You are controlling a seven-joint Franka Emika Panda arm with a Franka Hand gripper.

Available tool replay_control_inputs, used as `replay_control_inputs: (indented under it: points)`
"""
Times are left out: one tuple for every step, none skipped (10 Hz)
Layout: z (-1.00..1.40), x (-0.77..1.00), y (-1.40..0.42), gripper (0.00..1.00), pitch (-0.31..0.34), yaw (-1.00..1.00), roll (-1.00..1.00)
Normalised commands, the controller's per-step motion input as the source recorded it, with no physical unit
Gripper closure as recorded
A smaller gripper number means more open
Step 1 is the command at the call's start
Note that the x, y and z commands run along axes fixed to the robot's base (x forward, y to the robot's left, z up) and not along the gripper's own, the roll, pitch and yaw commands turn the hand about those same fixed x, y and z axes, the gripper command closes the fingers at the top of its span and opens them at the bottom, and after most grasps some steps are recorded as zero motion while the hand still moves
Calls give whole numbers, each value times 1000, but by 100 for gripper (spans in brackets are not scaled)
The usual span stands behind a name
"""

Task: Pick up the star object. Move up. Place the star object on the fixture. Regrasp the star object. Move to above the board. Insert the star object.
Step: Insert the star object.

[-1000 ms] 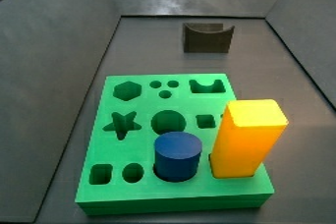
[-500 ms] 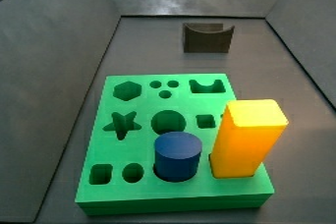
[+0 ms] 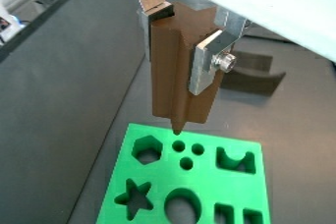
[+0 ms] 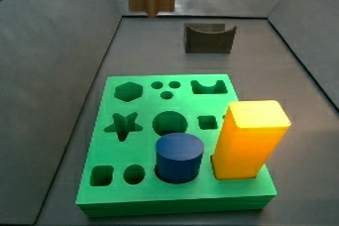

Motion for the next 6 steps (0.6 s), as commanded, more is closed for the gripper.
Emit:
replay_control_inputs:
  points:
    - [-371, -194, -174, 100, -146, -283, -46]
    - [-371, -154, -197, 100, -150, -200, -57]
    - [-403, -151, -214, 100, -170, -206, -61]
    - [-403, -146, -220, 100, -179, -200, -60]
    - [-463, -77, -231, 100, -181, -140, -33]
    - [-457, -74, -254, 100, -176, -94, -10]
